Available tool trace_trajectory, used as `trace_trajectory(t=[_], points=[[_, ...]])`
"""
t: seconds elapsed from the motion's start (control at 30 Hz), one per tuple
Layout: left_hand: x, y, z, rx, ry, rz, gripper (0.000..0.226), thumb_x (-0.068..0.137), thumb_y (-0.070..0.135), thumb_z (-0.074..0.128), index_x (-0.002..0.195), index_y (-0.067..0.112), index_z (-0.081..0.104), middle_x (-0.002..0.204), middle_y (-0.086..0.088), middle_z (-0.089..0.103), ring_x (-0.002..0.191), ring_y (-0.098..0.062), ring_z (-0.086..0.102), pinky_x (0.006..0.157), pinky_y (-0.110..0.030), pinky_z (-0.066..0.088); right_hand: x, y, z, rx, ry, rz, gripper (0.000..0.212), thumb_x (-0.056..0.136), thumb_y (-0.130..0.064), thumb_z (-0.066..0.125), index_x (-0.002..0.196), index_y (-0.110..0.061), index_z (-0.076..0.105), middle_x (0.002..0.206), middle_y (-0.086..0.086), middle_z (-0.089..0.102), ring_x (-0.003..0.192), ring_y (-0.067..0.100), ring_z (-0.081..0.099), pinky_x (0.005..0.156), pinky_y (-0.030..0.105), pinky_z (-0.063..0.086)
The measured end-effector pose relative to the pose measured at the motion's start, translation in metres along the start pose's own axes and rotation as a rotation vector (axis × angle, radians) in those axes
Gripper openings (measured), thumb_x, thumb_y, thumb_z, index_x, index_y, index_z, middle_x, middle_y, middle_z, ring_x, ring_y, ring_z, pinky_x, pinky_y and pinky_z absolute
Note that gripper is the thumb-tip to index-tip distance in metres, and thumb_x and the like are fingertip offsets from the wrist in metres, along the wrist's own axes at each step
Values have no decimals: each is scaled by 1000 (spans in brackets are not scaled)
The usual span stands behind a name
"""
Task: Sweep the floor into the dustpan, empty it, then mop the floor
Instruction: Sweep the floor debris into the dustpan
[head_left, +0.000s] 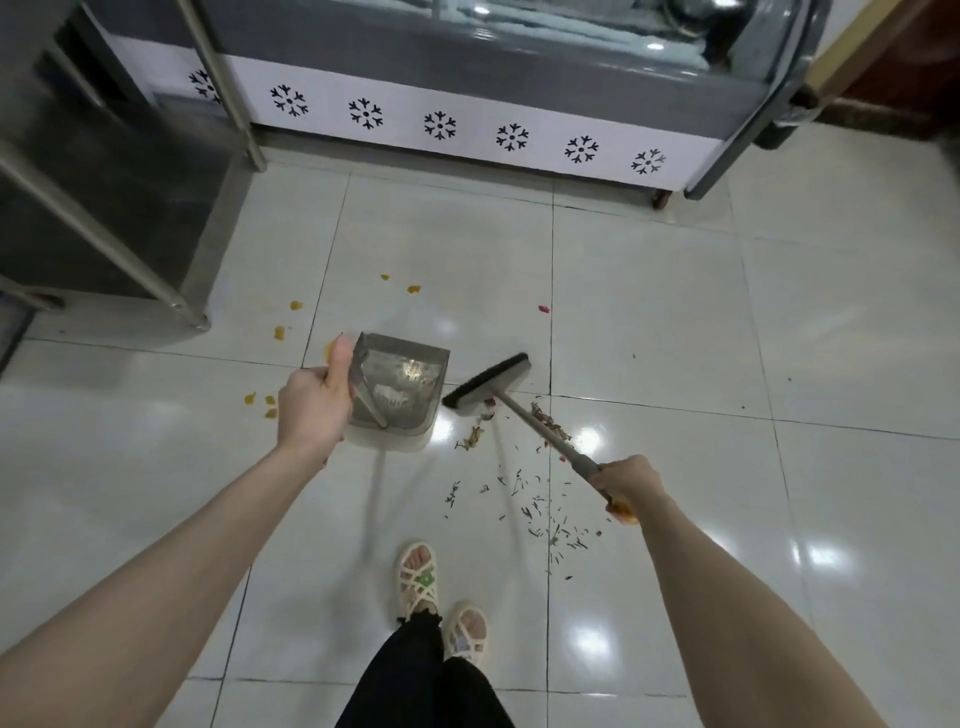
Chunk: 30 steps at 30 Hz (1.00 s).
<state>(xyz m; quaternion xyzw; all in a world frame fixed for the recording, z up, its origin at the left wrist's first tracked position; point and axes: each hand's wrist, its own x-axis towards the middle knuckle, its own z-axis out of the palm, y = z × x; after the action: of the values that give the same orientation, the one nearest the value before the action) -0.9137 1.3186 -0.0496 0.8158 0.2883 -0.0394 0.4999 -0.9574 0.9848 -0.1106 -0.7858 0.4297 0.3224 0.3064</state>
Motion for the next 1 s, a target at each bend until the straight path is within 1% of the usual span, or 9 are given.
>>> trace_trajectory(t=[0.17, 0.27, 0.37, 0.43, 0.5, 0.6, 0.73, 0.93, 1.0], points=[[-36, -7, 12, 50, -23, 31, 73, 85, 71, 33, 55, 6, 50, 52, -10, 51, 55, -27, 50, 66, -43, 51, -21, 61, -15, -20, -7, 49, 37, 85, -22, 67, 109, 5, 61, 72, 12, 55, 55, 23, 57, 66, 33, 54], [-56, -9, 17, 29, -35, 19, 78, 70, 82, 28, 51, 9, 50, 53, -11, 52, 57, -28, 51, 68, -44, 52, -32, 88, -21, 11, -19, 77, 34, 85, -20, 68, 109, 4, 61, 75, 13, 57, 56, 24, 60, 64, 33, 57], [-69, -11, 20, -2, -31, 1, 76, 71, 80, 31, 50, 10, 50, 52, -11, 53, 56, -28, 52, 67, -45, 52, -38, 100, -30, 66, -72, 85, 30, 84, -15, 69, 108, 1, 61, 80, 15, 62, 53, 23, 65, 50, 28, 54], [-75, -11, 21, -10, -23, -10, 73, 77, 76, 33, 50, 10, 50, 52, -12, 52, 53, -27, 50, 65, -45, 51, -38, 102, -38, 183, -188, 97, 29, 84, -17, 71, 104, 0, 58, 90, 18, 64, 57, 23, 68, 47, 26, 53], [-80, -12, 22, -35, -16, -18, 71, 81, 72, 35, 50, 10, 48, 53, -13, 51, 49, -27, 47, 60, -42, 48, -37, 101, -40, 407, -363, 125, 36, 84, -24, 71, 108, -3, 55, 106, 18, 60, 65, 26, 70, 44, 25, 55], [-85, -10, 23, -33, -22, -13, 68, 88, 65, 37, 52, 8, 48, 53, -13, 49, 45, -26, 44, 57, -34, 43, -36, 95, -29, 692, -501, 163, 38, 88, -26, 67, 117, -5, 54, 117, 12, 59, 61, 29, 71, 38, 24, 52], [-83, -4, 24, -23, -38, 0, 66, 85, 65, 39, 52, 9, 48, 51, -11, 48, 44, -25, 43, 58, -33, 41, -42, 69, -17, 782, -485, 89, 20, 82, -21, 74, 94, -9, 64, 83, 4, 61, 44, 13, 61, 38, 19, 50], [-72, 17, 29, -21, -54, 40, 65, 85, 65, 38, 56, 7, 49, 50, -11, 48, 44, -24, 42, 56, -31, 40, -33, 35, -42, 862, -453, 52, 24, 84, -13, 67, 102, 3, 60, 54, 11, 57, 32, 12, 52, 30, 16, 42], [-65, 28, 31, -17, -58, 55, 66, 85, 66, 38, 57, 6, 49, 50, -11, 48, 44, -24, 42, 55, -30, 39, -27, 27, -52, 911, -453, 32, 27, 85, -14, 66, 106, 3, 60, 52, 10, 57, 32, 12, 53, 30, 17, 42]])
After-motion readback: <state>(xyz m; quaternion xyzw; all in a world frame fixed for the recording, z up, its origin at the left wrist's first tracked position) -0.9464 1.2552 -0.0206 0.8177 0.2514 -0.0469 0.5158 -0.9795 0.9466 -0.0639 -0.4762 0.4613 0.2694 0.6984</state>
